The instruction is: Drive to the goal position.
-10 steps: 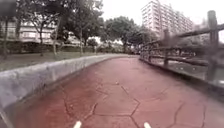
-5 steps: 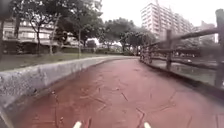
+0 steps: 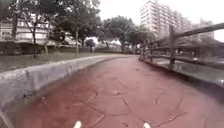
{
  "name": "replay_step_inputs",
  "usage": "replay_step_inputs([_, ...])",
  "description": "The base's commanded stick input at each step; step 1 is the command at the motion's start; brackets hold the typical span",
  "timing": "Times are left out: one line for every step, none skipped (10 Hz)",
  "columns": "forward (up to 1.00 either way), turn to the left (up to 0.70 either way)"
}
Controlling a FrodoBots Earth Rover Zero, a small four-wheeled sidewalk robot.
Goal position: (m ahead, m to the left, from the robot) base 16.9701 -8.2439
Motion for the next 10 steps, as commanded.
replay_step_inputs([0.50, 0.00])
replay_step_inputs([0.50, 0.00])
replay_step_inputs([0.50, 0.00])
replay_step_inputs([0.50, 0.00])
replay_step_inputs([0.50, 0.00])
replay_step_inputs([0.50, 0.00])
replay_step_inputs([0.50, 0.00])
replay_step_inputs([0.50, 0.00])
replay_step_inputs([0.50, 0.00])
replay_step_inputs([0.50, 0.00])
